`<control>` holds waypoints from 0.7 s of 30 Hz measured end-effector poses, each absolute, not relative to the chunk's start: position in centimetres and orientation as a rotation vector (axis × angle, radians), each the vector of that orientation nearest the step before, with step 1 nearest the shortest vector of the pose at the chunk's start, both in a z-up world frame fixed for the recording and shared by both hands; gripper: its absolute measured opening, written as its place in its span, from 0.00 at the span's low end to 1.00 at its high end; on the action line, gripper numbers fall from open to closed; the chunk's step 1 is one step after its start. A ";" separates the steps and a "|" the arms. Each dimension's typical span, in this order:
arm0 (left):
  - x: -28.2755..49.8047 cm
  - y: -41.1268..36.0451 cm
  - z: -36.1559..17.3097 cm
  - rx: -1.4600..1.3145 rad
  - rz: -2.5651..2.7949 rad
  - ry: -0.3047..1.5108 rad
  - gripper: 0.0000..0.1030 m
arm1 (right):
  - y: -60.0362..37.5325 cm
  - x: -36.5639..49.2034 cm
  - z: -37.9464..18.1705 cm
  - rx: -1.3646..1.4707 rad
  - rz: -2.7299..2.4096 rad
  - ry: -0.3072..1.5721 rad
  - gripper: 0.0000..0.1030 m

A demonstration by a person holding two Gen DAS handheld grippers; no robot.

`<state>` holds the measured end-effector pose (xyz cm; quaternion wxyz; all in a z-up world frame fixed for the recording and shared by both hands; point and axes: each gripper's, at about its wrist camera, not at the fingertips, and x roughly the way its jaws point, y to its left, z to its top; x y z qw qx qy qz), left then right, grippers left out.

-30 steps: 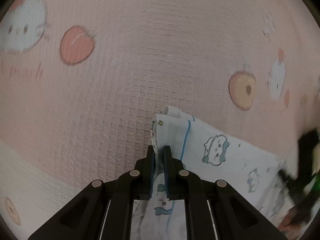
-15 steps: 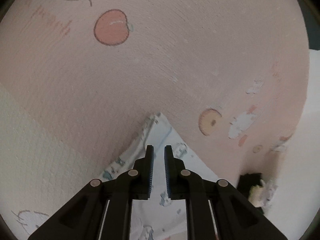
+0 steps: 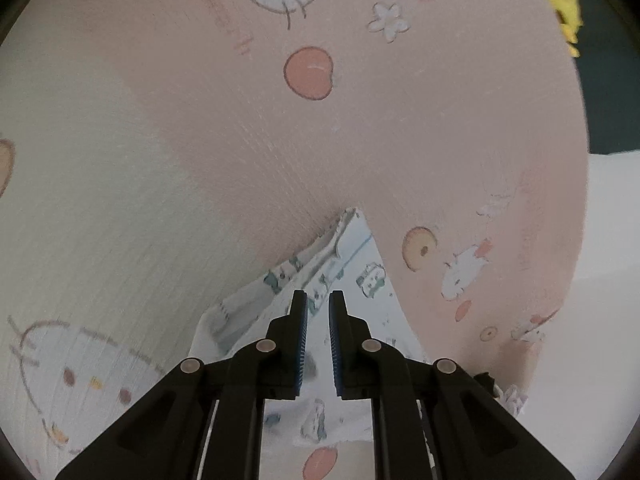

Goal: Fold clothes
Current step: 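Open both grippers and lift them away from the folded garment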

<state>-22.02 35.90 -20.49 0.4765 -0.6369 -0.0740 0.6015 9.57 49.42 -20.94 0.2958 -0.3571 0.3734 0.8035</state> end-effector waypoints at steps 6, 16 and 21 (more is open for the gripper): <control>-18.9 35.4 -22.1 -1.596 1.395 -0.228 0.31 | 48.6 9.8 -20.7 -0.938 2.153 1.024 0.55; -17.5 31.7 -23.0 -1.659 1.363 -0.410 0.60 | 46.2 11.8 -19.2 -0.923 2.184 1.026 0.55; -16.2 30.3 -22.2 -1.635 1.392 -0.337 0.60 | 44.5 14.8 -18.9 -0.879 2.185 1.108 0.55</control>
